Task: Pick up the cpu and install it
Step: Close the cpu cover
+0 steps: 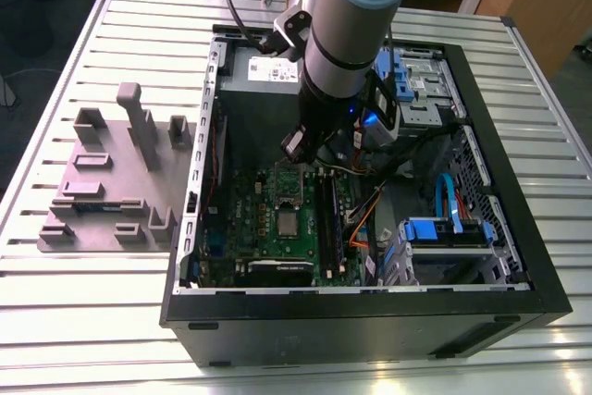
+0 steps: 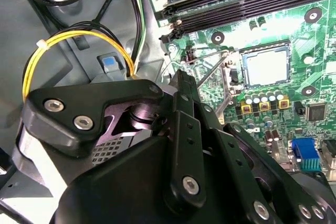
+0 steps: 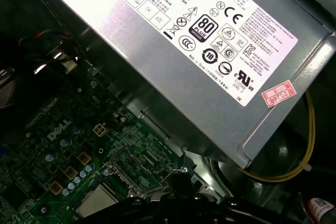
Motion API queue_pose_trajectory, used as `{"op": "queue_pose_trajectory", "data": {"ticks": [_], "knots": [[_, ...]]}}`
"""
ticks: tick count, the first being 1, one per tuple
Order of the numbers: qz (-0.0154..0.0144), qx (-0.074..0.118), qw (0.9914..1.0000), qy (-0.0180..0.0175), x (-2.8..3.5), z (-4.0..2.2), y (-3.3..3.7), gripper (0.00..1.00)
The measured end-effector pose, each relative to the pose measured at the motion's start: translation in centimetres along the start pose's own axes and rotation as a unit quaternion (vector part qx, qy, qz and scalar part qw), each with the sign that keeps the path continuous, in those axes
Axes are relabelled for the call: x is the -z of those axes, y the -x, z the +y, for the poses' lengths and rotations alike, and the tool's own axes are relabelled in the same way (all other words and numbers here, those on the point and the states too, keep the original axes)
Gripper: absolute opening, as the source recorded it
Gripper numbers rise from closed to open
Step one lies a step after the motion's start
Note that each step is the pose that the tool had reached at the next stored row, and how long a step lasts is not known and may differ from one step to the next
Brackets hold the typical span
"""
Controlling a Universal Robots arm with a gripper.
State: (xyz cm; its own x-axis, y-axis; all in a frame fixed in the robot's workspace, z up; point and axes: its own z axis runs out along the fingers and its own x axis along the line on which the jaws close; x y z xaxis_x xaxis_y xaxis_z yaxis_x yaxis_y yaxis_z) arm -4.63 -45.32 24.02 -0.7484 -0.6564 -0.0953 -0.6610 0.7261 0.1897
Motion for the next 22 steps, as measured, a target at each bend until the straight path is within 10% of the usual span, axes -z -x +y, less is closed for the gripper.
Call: {"op": "queue_pose_trajectory", "data": {"ticks": [22], "knots": [[-0.0003, 0.007, 0.99998, -0.0008, 0.28, -0.92, -1.04, 0.1]]}}
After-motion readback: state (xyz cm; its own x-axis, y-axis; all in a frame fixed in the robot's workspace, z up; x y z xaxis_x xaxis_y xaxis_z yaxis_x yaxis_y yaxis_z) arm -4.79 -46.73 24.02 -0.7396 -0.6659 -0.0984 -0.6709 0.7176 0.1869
